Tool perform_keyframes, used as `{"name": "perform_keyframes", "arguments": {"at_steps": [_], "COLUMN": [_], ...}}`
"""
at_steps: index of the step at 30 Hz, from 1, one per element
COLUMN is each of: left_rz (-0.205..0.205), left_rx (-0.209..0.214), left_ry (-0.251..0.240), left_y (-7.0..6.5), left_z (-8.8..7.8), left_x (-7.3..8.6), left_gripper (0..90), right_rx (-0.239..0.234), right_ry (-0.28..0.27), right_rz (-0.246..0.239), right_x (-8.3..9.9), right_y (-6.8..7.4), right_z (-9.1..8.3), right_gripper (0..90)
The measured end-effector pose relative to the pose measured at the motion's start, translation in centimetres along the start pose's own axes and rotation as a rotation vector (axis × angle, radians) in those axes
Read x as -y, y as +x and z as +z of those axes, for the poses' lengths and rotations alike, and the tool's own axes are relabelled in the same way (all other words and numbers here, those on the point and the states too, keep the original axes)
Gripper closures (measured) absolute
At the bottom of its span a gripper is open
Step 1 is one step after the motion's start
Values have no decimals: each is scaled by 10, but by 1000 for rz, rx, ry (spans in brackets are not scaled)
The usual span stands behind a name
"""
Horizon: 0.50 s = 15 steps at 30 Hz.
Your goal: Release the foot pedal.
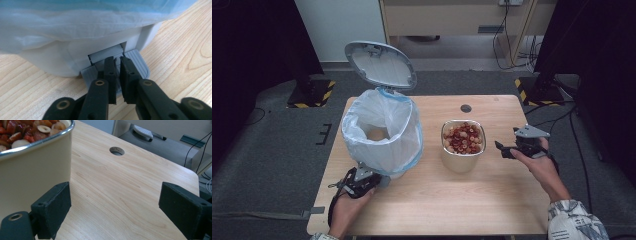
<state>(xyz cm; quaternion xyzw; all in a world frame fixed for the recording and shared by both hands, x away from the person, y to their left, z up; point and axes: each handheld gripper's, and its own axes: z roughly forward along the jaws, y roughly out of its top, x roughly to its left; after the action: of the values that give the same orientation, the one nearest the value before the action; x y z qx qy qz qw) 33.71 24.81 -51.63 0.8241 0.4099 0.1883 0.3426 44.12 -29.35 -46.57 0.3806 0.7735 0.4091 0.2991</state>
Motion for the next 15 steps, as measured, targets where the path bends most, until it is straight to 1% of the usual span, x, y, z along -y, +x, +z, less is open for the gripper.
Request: {"name": "perform_keyframes", "arguments": {"at_steps": [3, 6, 7, 8, 9, 10, 11, 13, 14, 15], "left_rz": [-4, -22, -22, -34, -34, -50, -63, -105, -150, -150], "left_rx": [-2, 1, 1, 2, 2, -4, -13, -28, -44, -44], "left_ry": [-1, 0, 0, -9, -9, -27, -47, -94, -125, -125], "left_y": [0, 1, 1, 0, 0, 0, 1, 4, 9, 9], "left_z": [-1, -4, -4, -8, -8, -12, -17, -28, -37, -37], "left_x": [1, 2, 2, 4, 4, 4, 5, 8, 12, 12], "left_gripper": [791, 757, 735, 707, 672, 672, 638, 570, 498, 472], "right_rx": [4, 8, 8, 10, 10, 13, 13, 14, 17, 17], "right_ry": [0, 2, 2, 4, 4, 6, 8, 4, 5, 5], "right_rz": [7, 18, 18, 25, 25, 24, 25, 29, 34, 34], "right_x": [3, 9, 9, 12, 12, 13, 14, 15, 17, 17], "right_y": [-1, -2, -2, -3, -3, -3, -3, -4, -5, -5], "right_z": [-1, -3, -3, -3, -3, -3, -4, -5, -6, -6], "right_gripper": [109, 109, 109, 109, 109, 106, 106, 106, 103, 103]}}
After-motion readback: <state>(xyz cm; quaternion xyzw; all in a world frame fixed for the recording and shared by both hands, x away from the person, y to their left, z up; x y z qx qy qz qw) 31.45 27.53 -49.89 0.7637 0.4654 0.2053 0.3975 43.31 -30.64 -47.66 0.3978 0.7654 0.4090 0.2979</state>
